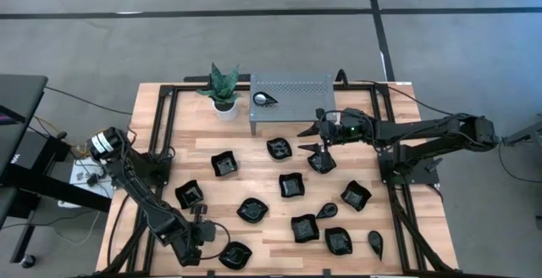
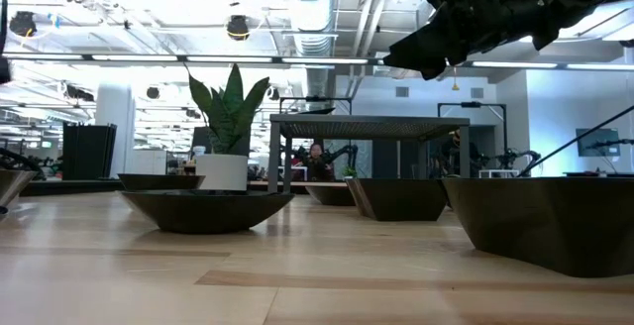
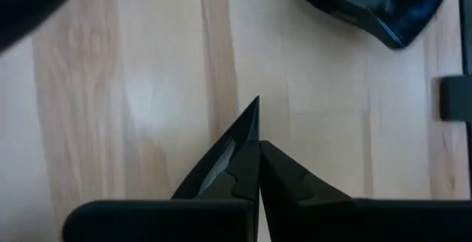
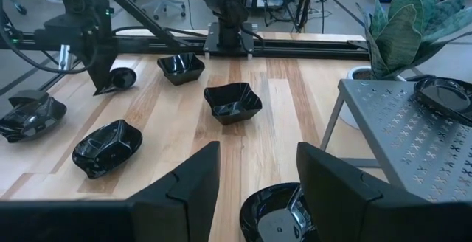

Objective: Pick & Place Mini shaped plates
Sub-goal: Stack the left drop-shaped plate on top of the drop-shaped plate on the shelf

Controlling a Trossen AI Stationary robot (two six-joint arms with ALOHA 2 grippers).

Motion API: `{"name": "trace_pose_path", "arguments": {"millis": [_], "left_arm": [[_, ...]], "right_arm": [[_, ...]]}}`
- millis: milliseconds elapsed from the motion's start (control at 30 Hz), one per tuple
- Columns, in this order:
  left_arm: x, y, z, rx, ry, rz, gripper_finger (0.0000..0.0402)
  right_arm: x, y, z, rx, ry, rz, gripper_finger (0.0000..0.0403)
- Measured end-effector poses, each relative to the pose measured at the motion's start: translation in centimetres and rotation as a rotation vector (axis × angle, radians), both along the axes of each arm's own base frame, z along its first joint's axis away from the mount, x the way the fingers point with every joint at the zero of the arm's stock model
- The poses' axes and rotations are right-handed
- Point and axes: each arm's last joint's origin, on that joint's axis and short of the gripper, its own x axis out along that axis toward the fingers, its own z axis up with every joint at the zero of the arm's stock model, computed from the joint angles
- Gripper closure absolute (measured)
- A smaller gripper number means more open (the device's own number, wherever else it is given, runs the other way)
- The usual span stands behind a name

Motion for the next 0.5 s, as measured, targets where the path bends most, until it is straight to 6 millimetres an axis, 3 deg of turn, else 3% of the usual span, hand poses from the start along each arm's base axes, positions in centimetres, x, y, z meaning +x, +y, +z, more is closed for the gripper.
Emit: {"name": "trace_pose_path", "arguments": {"millis": [300,500], "left_arm": [[3.0,0.9,1.8,0.127,-0.154,-0.087,0.0397],[5.6,4.9,5.3,0.194,-0.291,-0.04,0.0397]], "right_arm": [[0.0,0.0,0.1,-0.001,-0.007,0.0,0.0228],[0.0,0.0,0.1,-0.001,-0.014,-0.001,0.0228]]}}
